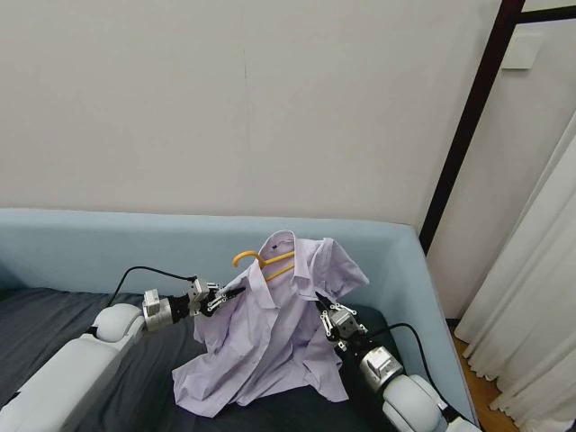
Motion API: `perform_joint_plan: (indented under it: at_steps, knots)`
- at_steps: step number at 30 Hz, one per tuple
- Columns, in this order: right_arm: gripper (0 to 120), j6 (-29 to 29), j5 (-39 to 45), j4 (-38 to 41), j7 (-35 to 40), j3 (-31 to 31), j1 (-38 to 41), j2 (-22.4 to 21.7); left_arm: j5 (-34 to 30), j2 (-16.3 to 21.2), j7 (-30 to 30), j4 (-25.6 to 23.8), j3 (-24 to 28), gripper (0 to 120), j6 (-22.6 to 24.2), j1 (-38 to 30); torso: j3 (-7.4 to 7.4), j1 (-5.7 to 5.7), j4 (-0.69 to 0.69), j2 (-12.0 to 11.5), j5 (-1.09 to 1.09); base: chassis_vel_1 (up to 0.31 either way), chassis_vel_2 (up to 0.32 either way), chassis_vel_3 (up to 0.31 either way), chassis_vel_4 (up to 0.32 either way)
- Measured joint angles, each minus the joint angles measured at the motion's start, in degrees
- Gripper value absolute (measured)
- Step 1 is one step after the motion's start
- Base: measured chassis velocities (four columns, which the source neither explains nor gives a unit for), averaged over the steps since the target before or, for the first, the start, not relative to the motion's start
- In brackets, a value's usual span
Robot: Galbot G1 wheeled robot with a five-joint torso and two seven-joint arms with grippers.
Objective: Pick up the clothes from the sofa and hang them on the clothes hanger.
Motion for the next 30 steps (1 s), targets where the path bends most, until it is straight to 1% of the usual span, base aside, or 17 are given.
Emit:
perform_joint_plan:
  at_steps: [1,2,4,5,6,7,8,9,11,12,13,16,17,20,21,25,30]
  knots:
    - [30,-2.1,-1.9,0.8,2.5,-0.2,-0.7,-0.5,0.1,0.2,-0.9,-0.1,0.0,1,0.0,0.0,0.0,0.0,0.0,0.0,0.0,0.0,0.0,0.0,0.0]
    - [34,-3.1,-2.7,1.5,4.5,-0.5,-1.2,-0.8,0.1,0.4,-1.4,-0.2,0.0,1,0.0,0.0,0.0,0.0,0.0,0.0,-0.01,0.0,0.0,0.0,0.0]
    - [41,-1.9,-3.2,2.7,6.3,-1.0,-1.6,-1.1,0.1,0.8,-2.2,-0.6,-0.2,1,0.0,0.4,0.0,0.0,-0.01,0.0,-0.01,0.0,0.0,0.0,0.0]
    - [41,-1.9,-3.2,2.7,6.3,-1.0,-1.6,-1.1,0.1,0.8,-2.2,-0.6,-0.2,1,0.0,0.4,0.0,0.0,-0.01,0.0,-0.01,0.0,0.0,0.0,0.0]
    - [48,0.5,-3.2,3.1,6.2,-1.2,-1.6,-1.0,0.1,0.9,-2.6,-0.8,-0.3,1,0.0,0.6,0.0,0.0,-0.01,0.0,-0.01,0.0,0.0,0.0,0.0]
    - [50,2.8,-3.3,3.3,5.4,-1.3,-1.4,-0.9,0.1,0.9,-2.8,-0.9,-0.3,1,0.0,0.8,0.0,0.0,0.0,0.0,-0.02,0.0,0.0,0.0,0.0]
    - [55,6.8,-3.4,3.5,3.0,-1.4,-0.8,-0.5,0.1,1.0,-3.0,-1.1,-0.4,1,0.0,1.1,0.0,0.0,0.0,0.0,-0.01,0.0,0.0,0.0,0.0]
    - [61,9.3,-3.4,3.6,1.0,-1.6,-0.1,-0.1,0.2,1.0,-3.1,-1.3,-0.4,1,0.0,1.3,0.0,0.0,0.01,0.0,-0.01,0.0,0.0,0.0,0.0]
    - [61,10.1,-3.3,3.6,0.3,-1.7,0.2,0.0,0.2,1.0,-3.2,-1.4,-0.4,1,0.1,1.3,0.0,0.0,0.01,0.0,-0.02,0.0,0.0,0.0,0.0]
    - [70,12.5,-2.3,3.7,-2.1,-2.6,1.3,0.4,0.3,1.0,-3.4,-1.8,-0.5,1,0.1,1.8,0.0,0.0,0.01,0.0,-0.02,0.0,0.0,0.0,0.0]
    - [75,12.9,-1.5,3.8,-2.6,-3.5,2.1,0.5,0.4,1.0,-3.5,-2.0,-0.5,1,0.2,2.1,0.0,0.0,0.01,0.0,-0.01,0.0,0.0,0.0,0.0]
    - [81,11.7,-0.3,4.3,-2.2,-5.2,3.5,0.6,0.5,1.0,-3.6,-2.4,-0.6,1,0.2,2.6,0.0,0.0,0.0,0.0,-0.02,0.0,0.0,0.0,0.0]
    - [88,10.4,-0.2,4.3,-1.0,-6.3,4.2,0.6,0.5,1.0,-3.6,-2.6,-0.7,1,0.2,2.8,0.0,0.0,0.01,0.0,-0.01,0.0,0.0,0.0,0.0]
    - [98,5.8,-2.1,3.8,4.7,-9.1,6.4,1.4,0.7,0.8,-3.6,-2.7,-0.7,1,0.2,3.4,0.0,0.0,0.0,0.0,-0.02,0.0,0.0,0.0,0.0]
    - [98,5.8,-2.1,3.8,4.7,-9.1,6.4,1.4,0.7,0.8,-3.6,-2.7,-0.7,1,0.2,3.4,0.0,0.0,0.0,0.0,-0.02,0.0,0.0,0.0,0.0]
    - [100,-1.5,-4.6,1.6,13.8,-11.6,9.0,3.3,0.9,0.6,-3.5,-2.7,-0.7,1,0.2,3.7,0.01,0.0,0.0,0.0,-0.01,0.0,0.0,0.0,0.0]
    - [99,-3.1,-3.0,1.4,15.3,-13.0,10.7,4.3,1.4,0.3,-3.3,-2.7,-0.6,1,0.2,3.8,0.01,0.0,0.0,0.0,-0.01,0.0,0.0,0.0,0.0]
